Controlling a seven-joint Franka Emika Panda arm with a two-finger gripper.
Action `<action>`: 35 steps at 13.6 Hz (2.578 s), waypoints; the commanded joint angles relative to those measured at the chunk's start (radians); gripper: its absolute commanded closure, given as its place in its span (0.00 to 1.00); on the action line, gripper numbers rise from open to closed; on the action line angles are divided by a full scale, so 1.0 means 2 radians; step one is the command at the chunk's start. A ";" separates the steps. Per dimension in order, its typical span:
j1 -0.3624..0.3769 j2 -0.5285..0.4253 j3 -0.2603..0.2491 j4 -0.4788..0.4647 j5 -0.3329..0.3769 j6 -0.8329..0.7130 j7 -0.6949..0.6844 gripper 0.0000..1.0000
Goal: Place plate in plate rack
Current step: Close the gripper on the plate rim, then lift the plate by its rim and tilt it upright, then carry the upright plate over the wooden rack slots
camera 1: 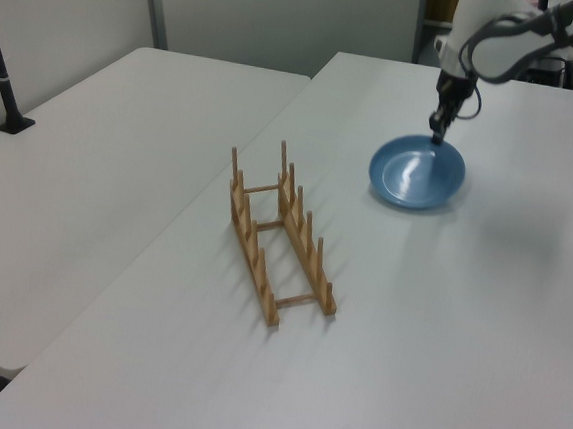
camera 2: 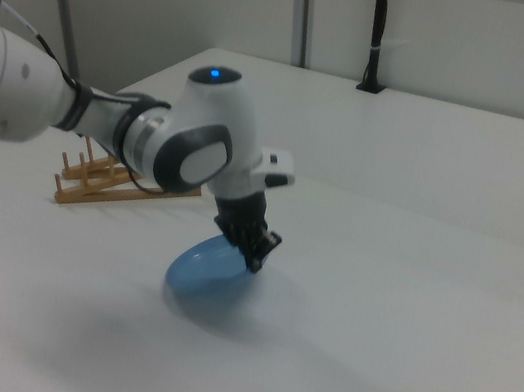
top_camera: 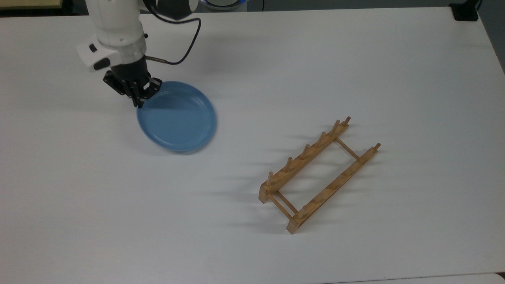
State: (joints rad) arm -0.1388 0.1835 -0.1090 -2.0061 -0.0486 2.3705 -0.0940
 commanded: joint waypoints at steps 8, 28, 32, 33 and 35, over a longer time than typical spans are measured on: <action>0.008 -0.073 0.052 0.088 -0.009 -0.007 0.074 1.00; 0.031 -0.065 0.246 0.109 -0.565 0.028 0.687 1.00; 0.055 -0.034 0.247 0.107 -0.643 0.022 0.735 1.00; 0.057 -0.027 0.247 0.107 -0.668 0.018 0.755 1.00; 0.076 -0.014 0.247 0.105 -0.732 -0.002 0.806 1.00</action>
State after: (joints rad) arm -0.0334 0.1310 0.3938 -1.7911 -1.3731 2.4073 1.3959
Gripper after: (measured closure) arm 0.947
